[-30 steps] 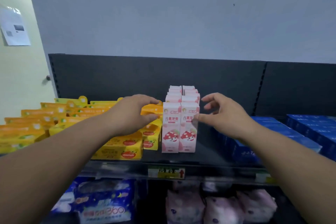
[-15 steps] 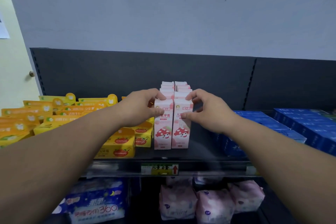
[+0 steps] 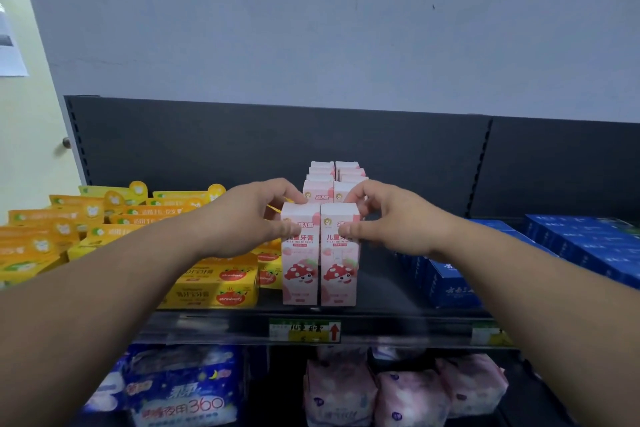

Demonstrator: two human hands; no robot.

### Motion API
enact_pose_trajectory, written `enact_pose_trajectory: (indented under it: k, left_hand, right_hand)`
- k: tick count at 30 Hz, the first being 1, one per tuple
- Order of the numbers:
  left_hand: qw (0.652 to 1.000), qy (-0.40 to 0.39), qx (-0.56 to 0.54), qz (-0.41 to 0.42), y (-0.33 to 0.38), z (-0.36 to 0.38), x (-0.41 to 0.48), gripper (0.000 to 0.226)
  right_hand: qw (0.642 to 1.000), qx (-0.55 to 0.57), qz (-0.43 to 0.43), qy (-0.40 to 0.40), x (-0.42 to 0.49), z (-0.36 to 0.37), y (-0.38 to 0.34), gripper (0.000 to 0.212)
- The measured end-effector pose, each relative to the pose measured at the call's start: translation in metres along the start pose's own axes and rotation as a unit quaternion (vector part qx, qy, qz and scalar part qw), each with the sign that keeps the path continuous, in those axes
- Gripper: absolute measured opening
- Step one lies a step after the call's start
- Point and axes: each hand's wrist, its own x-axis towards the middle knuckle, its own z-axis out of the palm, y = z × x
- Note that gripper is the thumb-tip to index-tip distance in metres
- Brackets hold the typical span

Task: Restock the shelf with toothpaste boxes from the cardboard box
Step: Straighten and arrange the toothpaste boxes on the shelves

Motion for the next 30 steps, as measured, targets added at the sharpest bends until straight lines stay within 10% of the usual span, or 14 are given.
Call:
enact_pose_trajectory:
  k: [18,22,30]
  left_hand:
    - [0.999,0.017,-0.024,0.015,0.002,-0.007,0.002,0.033]
    - [0.999,0.043,-0.030,0.008,0.002,-0.018,0.019,0.026]
    - [0.989,-0.039,0.141,0.019,0.006,-0.018,0.074,0.040]
  right_hand:
    - [0.997,-0.060,0.019,0.041,-0.009,-0.005,-0.009,0.054]
    - [0.992,-0.070,0.023,0.105,0.003,-0.021,-0.013,0.031]
    - [0.961,-0.275,0.015,0.034,0.046,-0.035,-0.002,0.053]
